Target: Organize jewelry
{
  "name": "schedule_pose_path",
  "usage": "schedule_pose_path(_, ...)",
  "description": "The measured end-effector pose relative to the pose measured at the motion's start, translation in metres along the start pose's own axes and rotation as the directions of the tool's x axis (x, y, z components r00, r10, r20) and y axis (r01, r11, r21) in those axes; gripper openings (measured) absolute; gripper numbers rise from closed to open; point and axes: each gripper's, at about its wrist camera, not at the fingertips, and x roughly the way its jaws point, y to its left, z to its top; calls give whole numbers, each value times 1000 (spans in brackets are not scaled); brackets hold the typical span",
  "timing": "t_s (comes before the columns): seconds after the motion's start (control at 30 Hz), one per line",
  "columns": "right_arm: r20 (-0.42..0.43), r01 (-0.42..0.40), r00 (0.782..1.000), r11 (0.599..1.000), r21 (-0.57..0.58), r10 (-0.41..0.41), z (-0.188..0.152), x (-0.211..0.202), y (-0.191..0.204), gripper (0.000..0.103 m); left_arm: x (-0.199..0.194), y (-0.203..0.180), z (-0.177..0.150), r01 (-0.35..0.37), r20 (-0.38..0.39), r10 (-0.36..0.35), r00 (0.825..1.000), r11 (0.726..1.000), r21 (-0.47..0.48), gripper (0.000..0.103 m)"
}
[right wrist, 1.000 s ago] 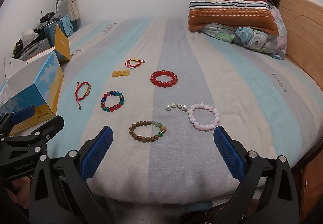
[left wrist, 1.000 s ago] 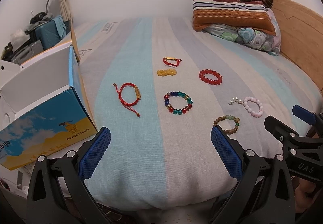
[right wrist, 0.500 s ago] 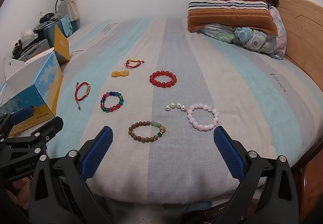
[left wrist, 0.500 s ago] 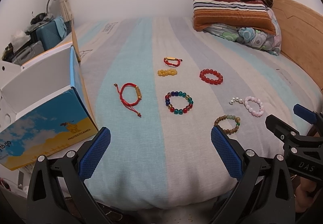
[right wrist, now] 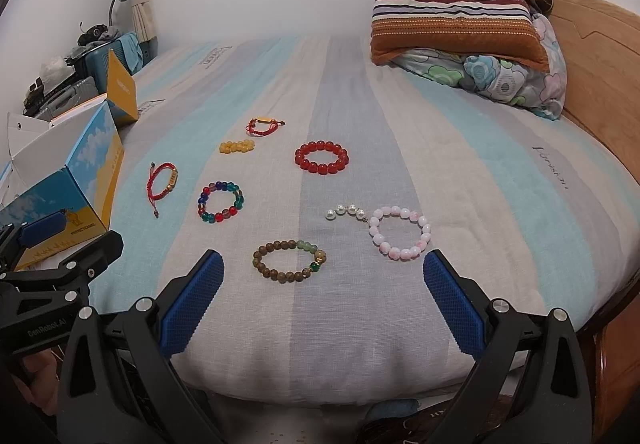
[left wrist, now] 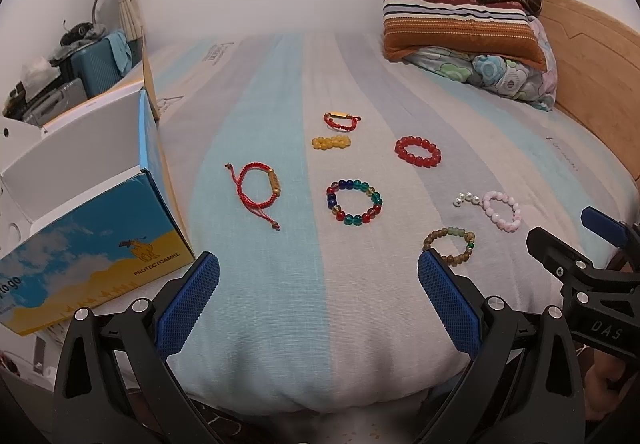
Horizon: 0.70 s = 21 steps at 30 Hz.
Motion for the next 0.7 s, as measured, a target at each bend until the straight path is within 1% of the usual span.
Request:
schedule_pose_path(0.17,2,5,1000,1000,-5,-5,0,-2,0,96,-1,3,2,-2,-3,2,1000,1000,-8,97)
schedule_pose_path(0.33,3,8,1000,1000,0,-8,11,-5,-5,96,-8,5,17,-20,1,20,1000,1000,2,97)
schedule_pose_path(0.4,2,7,1000,1000,3,-7,18,-6,-10,96,-10,6,26,-11,1,11,1000,1000,-8,97)
schedule_pose_path(0.5,-9,15,1000,1000,9,-15,30,-5,-16,96,-1,3,39,2,-32,-2,999,1000,0,97)
schedule_pose_path(0.57,-31,27,999,1000,13,-27,40,-1,-20,96,10,-2,46,-4,-65,5,998,1000,11,97)
schedule_pose_path(0.67,-91,40,995,999,9,-39,54,12,-24,96,29,-9,58,14,-126,-12,992,1000,15,97)
schedule_pose_path(0.7,-110,40,993,999,9,-39,59,17,-26,96,36,-12,63,37,-150,-34,988,999,17,97)
